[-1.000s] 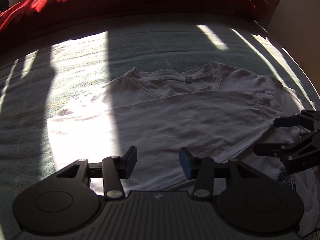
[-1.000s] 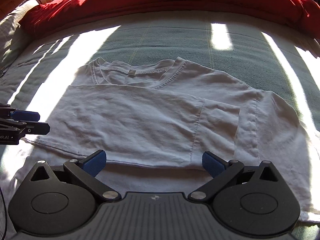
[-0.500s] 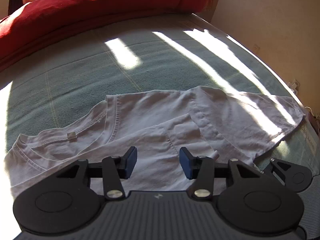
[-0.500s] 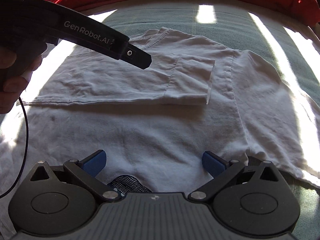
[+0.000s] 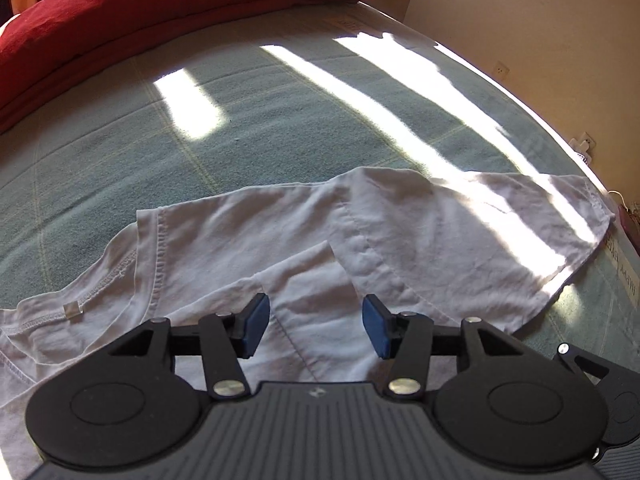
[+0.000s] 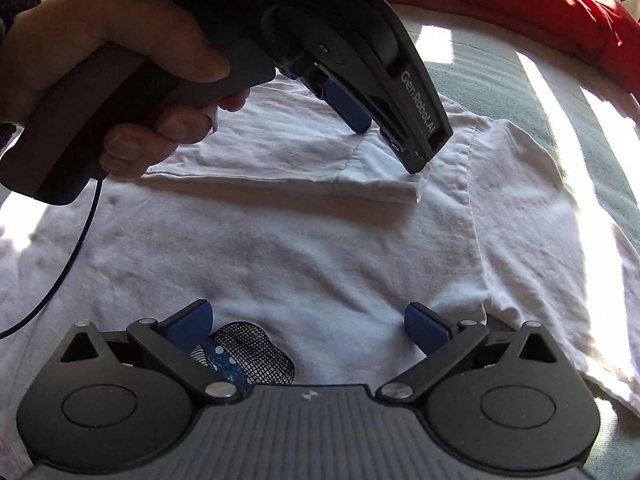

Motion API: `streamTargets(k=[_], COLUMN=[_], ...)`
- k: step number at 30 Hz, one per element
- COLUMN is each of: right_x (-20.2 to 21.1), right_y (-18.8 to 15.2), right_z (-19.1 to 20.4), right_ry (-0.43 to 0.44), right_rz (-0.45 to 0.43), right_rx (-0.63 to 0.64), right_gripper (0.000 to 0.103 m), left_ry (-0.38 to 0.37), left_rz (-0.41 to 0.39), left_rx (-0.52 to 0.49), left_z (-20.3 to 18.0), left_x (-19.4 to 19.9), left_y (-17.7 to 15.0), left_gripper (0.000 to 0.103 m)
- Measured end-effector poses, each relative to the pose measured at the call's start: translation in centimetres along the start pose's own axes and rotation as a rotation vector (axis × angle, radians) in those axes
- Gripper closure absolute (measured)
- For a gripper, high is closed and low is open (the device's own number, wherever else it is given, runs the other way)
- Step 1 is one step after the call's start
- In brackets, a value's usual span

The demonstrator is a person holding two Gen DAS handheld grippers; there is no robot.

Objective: Fold clothes
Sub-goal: 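Press the folded sleeve flat onto the shirt body with the left gripper, then move the open right gripper to the cuff of the other sleeve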

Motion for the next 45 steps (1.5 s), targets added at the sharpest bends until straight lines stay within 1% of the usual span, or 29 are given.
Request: streamTargets(k=[2,4,7,9,10,12,14,16,18,21,24,26,27,31,35,39,42,45], right_x=[1.0,1.8,2.5,3.0,3.2,4.0,4.6,5.1,5.5,6.1,6.6,6.9,7.2,8.1,8.6,9.1,8.8,8.0], right_y=[-0.7,-1.6,-2.9,-3.7,-3.9,-4.4,-4.8,-5.2,-5.6,-6.6,-7.5,-8.2,-8.5,-9.4,-9.1,-7.5,-6.1,-4.9], right_z=[-0.7,-1.3,-1.9,-2.3,-2.5,-3.0,-3.6,-4.4,-5.3,-6.8,-8.4,-9.7,-10.4,-13.7,-17.3,-20.4,-22.2,-23.5], right_ry=[0.020,0.027,0.016,0.003,-0.003,-0.006,-0.006,-0.010,-0.018,-0.039,-0.062,-0.086,-0.094,-0.127,-0.135,-0.119,-0.073,0.008], right_rz=[-0.007,-0.014,-0.018,-0.017,-0.017,-0.033,-0.052,-0.062,-0.069,-0.079,-0.088,-0.090,-0.096,-0.123,-0.165,-0.230,-0.273,-0.306], right_rx=[-0.054,-0.096,-0.121,-0.130,-0.136,-0.158,-0.191,-0.222,-0.251,-0.286,-0.322,-0.347,-0.359,-0.427,-0.515,-0.583,-0.643,-0.727], right_gripper=[0.000,0.000,0.000,0.000,0.000,0.000,0.000,0.000,0.000,0.000,0.000,0.000,0.000,0.000,0.000,0.000,0.000,0.000], left_ry=[0.001,0.004,0.009,0.032,0.038,0.026,0.006,-0.033,-0.056,-0.073,-0.055,-0.048,-0.056,-0.054,-0.046,-0.026,0.001,0.004], left_rz=[0.001,0.017,0.075,0.058,0.060,0.030,0.001,-0.019,-0.015,0.008,0.065,0.055,0.048,0.019,-0.010,-0.022,-0.027,-0.029], left_rx=[-0.010,-0.014,0.015,-0.001,-0.005,-0.018,-0.056,-0.094,-0.119,-0.121,-0.118,-0.137,-0.138,-0.123,-0.107,-0.079,-0.080,-0.084], left_z=[-0.6,-1.1,-1.4,-1.9,-2.2,-3.4,-4.9,-6.9,-8.6,-10.3,-10.8,-11.1,-11.2,-11.1,-10.6,-10.1,-9.7,-9.3], left_x=[1.0,1.0,-0.5,-0.4,-0.2,0.7,1.4,1.5,1.0,-0.6,-2.5,-2.3,-1.9,-0.9,-0.8,-1.4,-1.7,-2.0], left_y=[-0.7,-1.8,-3.9,-4.1,-4.0,-3.4,-2.9,-2.4,-2.2,-2.2,-3.1,-3.1,-2.9,-1.8,-0.3,1.0,1.5,2.0], left_gripper=[0.052,0.051,0.051,0.048,0.048,0.048,0.048,0.048,0.048,0.048,0.048,0.048,0.048,0.048,0.048,0.048,0.048,0.047])
Point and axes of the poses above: each gripper's, at about its wrist camera, not at the fingertips, and x roughly against the way its jaws point, z to its left, y to its top, the point moved 10 cm from there along -x, roughly the way its jaws point, and after that the axes turned 6 degrees about z, right-handed, at the moved point
